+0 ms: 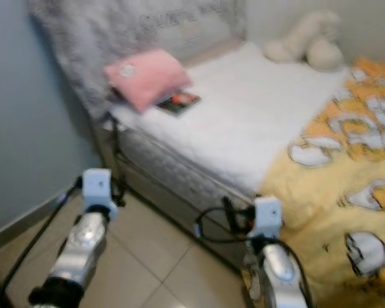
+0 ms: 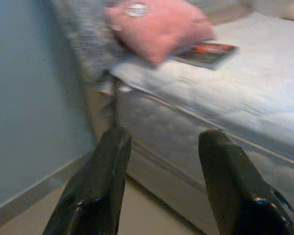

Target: Clean up the room

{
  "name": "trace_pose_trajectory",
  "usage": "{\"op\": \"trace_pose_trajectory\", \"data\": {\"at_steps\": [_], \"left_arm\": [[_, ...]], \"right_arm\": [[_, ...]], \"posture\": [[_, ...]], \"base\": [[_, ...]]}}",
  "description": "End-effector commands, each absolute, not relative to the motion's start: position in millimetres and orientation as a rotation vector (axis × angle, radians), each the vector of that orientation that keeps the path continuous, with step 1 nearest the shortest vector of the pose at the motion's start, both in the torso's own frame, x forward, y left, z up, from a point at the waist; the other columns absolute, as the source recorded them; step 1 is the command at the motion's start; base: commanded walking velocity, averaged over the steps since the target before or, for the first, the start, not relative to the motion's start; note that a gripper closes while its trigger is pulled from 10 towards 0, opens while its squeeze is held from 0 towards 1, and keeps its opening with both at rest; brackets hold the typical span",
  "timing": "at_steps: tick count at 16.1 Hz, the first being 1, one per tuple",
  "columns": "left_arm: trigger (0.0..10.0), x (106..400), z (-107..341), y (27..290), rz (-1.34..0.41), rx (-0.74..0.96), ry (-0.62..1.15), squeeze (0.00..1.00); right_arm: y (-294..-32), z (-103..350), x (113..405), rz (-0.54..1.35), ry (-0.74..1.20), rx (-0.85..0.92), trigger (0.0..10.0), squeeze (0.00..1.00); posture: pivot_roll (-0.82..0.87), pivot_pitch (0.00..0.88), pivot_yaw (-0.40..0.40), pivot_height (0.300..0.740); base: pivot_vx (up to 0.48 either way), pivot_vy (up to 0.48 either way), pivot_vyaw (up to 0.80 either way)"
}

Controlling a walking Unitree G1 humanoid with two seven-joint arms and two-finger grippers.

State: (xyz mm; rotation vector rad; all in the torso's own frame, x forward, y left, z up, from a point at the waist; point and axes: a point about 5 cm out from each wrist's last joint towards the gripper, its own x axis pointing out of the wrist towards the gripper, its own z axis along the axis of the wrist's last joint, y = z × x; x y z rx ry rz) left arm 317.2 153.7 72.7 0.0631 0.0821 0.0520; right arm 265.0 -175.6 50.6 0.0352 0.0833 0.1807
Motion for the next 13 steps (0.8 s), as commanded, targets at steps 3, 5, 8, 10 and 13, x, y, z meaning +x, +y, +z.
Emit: {"op": "trace_pose_trajectory", "data": {"at_steps": [3,5,8,10,13], "left_arm": [[10.0,316.0,82.2,154.3,0.014,0.136,0.029,0.00],[10.0,308.9,81.7,159.8,-0.001,0.135,0.047,0.00],[10.0,311.2,82.8,146.6,-0.053,0.129,0.050,0.00],[10.0,318.1,85.8,142.7,-0.104,0.185,0.035,0.00],[10.0,319.8,78.0,158.2,-0.035,0.156,0.098,0.00]], "right_arm": [[-173.6,52.1,267.9,0.180,0.076,0.068,10.0,0.00],[-170.2,50.5,263.8,0.198,0.078,0.070,10.0,0.00],[-167.4,50.8,266.9,0.199,0.078,0.083,10.0,0.00],[-165.5,53.5,271.2,0.185,0.073,0.100,10.0,0.00],[-162.2,58.7,277.6,0.181,0.053,0.102,10.0,0.00]], "posture": [[0.06,0.000,0.025,0.710],[0.05,0.000,0.044,0.710],[0.04,0.000,0.052,0.710],[0.04,0.000,0.044,0.710],[0.03,0.000,0.055,0.710]], "base": [[0.480,0.000,0.56],[0.480,0.000,0.56],[0.480,0.000,0.55],[0.442,0.000,0.28],[0.000,0.000,0.24]]}}
